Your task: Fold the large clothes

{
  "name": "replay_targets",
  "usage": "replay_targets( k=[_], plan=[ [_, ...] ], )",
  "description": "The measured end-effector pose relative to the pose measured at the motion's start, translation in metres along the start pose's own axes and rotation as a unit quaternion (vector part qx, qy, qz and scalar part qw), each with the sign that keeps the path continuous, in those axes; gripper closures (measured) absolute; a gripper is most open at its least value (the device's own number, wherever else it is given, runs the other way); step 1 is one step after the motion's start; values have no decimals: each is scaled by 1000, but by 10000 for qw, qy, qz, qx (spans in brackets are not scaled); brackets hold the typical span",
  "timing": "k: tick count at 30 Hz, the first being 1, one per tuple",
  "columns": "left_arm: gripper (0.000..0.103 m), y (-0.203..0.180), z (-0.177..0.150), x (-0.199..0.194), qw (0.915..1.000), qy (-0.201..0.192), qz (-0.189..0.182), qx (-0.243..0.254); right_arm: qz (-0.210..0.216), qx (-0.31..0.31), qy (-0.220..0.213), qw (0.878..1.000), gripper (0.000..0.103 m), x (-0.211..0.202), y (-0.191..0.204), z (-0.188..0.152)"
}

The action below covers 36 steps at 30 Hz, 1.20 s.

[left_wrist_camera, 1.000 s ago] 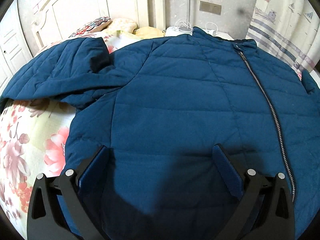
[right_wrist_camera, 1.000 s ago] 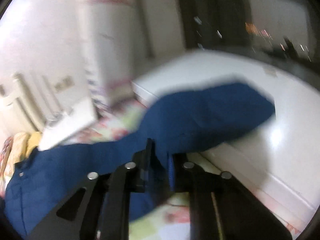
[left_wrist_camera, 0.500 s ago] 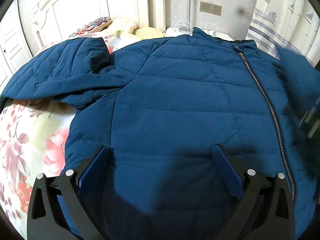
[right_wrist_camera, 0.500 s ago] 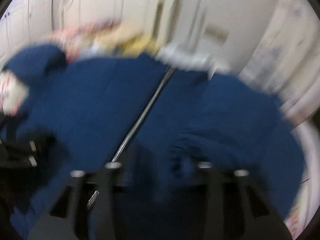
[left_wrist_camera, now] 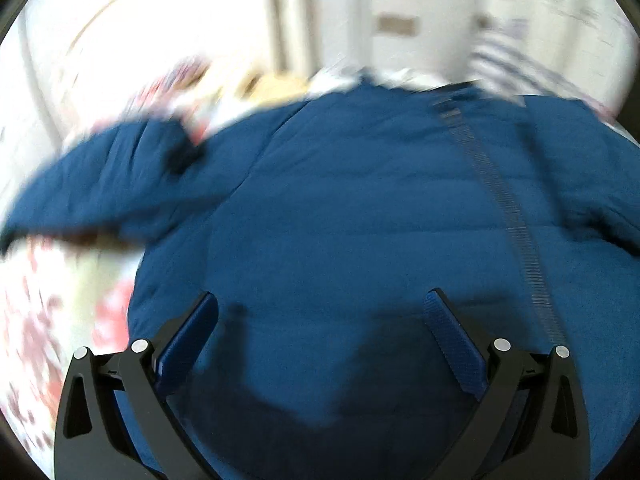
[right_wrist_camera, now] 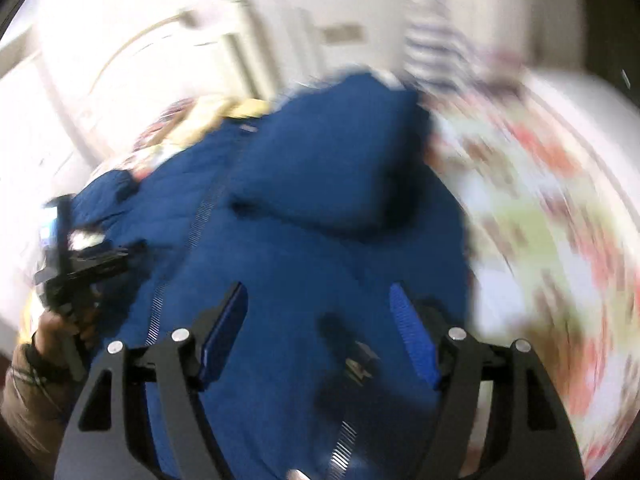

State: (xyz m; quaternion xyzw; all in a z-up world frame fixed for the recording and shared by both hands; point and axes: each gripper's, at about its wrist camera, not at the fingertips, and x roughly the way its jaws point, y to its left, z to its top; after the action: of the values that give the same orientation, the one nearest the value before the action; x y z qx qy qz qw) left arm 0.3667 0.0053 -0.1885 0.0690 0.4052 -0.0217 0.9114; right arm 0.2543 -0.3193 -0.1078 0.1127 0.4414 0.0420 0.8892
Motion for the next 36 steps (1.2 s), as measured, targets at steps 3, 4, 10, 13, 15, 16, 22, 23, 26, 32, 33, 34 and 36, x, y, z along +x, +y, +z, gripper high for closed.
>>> replay_targets(
  k=[3,4,10,13,15,16,22,23,26,32,33,34,36],
  plan=[
    [4,-68,11,-36,9902,-591,-79,1260,-103,279,46,9995,31,2,-22,-25],
    [4,-93,14,-46,9830,-754,-58,1674,-63,359,21,9993,31,3,-25,-31],
    [4,-227,23,-47,9281,-998,-462,3556,-204,120,-311,9992,30,8,-11,-42],
    [4,-268,24,-31,9060,-1049,-383,4082,-41,234,-371,9990,30,5,-20,-45],
    [4,-289,20,-24,8939,-1153,-166,4330,64,315,-385,9987,29,3,-25,-48],
    [5,-297,19,-21,8904,-1231,-31,4383,88,335,-387,9986,29,4,-25,-47],
    [73,-268,45,-45,9284,-1412,-803,3342,142,361,-399,9984,29,2,-25,-51],
    [74,-248,54,-53,9411,-1373,-1157,2865,154,371,-402,9984,29,2,-26,-52],
    [79,-176,80,-63,9624,-1270,-2005,1319,155,377,-400,9984,29,1,-25,-53],
    [79,6,75,-48,9404,-949,-2939,-1425,146,369,-396,9984,29,2,-26,-53],
    [79,31,67,-42,9386,-907,-2859,-1702,139,366,-395,9985,29,2,-26,-53],
    [79,51,59,-36,9356,-848,-2816,-1952,132,361,-393,9985,29,2,-25,-54],
    [79,88,40,-19,9256,-615,-2784,-2489,99,339,-383,9986,29,2,-24,-54]
  ],
)
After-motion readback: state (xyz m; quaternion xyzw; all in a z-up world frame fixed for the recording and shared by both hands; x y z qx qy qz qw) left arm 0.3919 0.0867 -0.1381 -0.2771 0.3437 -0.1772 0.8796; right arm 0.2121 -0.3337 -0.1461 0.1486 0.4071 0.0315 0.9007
